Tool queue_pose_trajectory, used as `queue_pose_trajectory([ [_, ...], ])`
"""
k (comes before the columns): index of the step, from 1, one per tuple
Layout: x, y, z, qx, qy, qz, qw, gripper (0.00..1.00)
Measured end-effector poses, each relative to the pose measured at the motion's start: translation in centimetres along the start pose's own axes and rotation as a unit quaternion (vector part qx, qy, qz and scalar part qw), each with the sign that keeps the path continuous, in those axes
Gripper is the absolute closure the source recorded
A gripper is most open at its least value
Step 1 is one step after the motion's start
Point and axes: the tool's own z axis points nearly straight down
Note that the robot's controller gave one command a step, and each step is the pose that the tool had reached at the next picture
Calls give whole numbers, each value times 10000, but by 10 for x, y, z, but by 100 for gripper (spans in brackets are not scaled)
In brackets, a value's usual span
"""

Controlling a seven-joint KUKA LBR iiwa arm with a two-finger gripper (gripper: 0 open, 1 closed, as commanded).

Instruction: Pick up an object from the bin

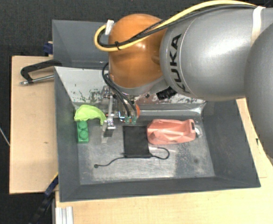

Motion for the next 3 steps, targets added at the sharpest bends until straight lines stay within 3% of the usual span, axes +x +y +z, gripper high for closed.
queue_pose_trajectory([
  [1, -2, -1, -5, -10, -43, 16, 10000, 0],
  [2, 8, -35, 62, -9, -61, -340, 9994, 0],
  [3, 20, -83, 145, -15, -76, -1058, 9944, 0],
])
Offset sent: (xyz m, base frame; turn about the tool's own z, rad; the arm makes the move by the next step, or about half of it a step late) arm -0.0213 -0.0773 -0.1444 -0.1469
